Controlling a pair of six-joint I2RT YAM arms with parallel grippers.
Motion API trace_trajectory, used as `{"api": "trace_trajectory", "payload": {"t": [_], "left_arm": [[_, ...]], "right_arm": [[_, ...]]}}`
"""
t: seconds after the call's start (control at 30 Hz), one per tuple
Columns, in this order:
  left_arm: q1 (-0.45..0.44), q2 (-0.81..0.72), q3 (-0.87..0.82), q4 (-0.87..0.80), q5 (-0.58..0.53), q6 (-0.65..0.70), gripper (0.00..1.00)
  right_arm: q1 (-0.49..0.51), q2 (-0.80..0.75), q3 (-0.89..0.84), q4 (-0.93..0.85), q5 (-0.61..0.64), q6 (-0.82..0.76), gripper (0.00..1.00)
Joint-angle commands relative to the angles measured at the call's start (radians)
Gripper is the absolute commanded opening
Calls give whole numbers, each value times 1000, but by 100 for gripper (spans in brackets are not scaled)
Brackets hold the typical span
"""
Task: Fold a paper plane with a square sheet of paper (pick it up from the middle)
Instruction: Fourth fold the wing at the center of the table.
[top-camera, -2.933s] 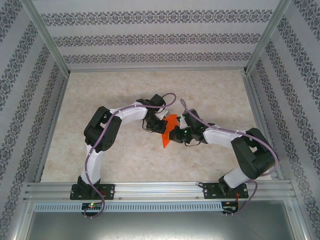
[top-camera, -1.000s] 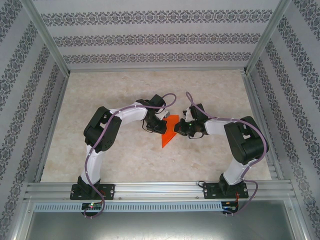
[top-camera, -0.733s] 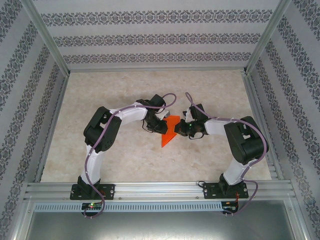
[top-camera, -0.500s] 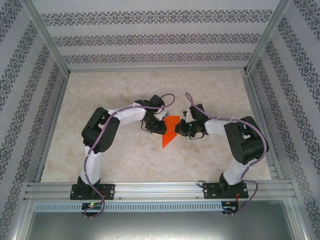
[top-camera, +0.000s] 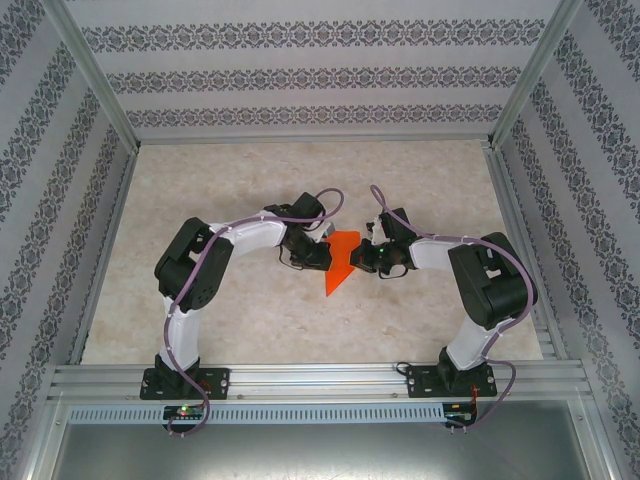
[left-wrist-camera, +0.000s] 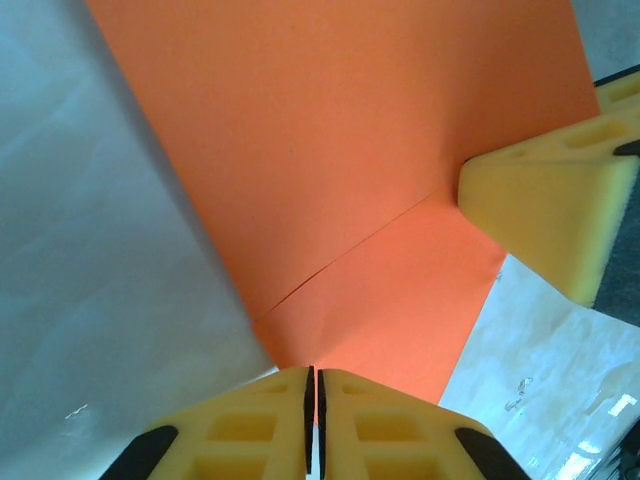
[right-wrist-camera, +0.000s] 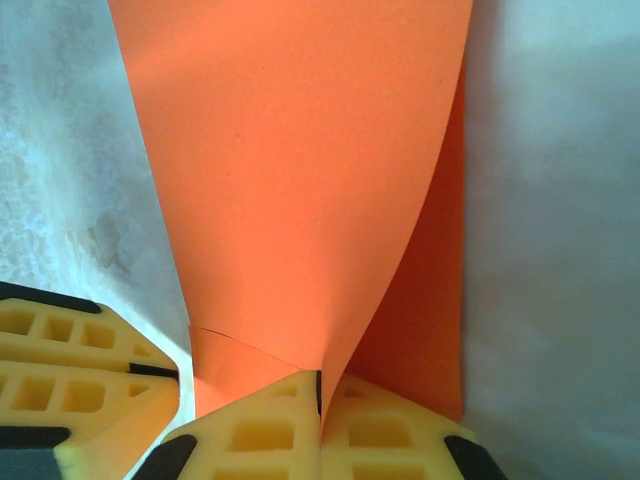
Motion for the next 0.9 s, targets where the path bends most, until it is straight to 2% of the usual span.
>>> {"api": "trace_trajectory", "payload": {"t": [0.0,0.2,0.47,0.6,0.87], "left_arm": [[10,-39,-36,76,12,-75,13],[8,-47,-90,148,-2,-128,10],[9,-23,-100,167,-1,-115,8],[8,-5,-88,132,-24,-83,8],[8,30,-63,86,-61,-39,7]], "right_arm": [[6,-12,-1,-12,14,-12,0],[5,-18,-4,-12,15,-8,0],[16,-34,-3,-7,3,4,1],[22,-59,-5,-19,2,7,13],[38,-95,-3,-69,-9,-4,18]]}}
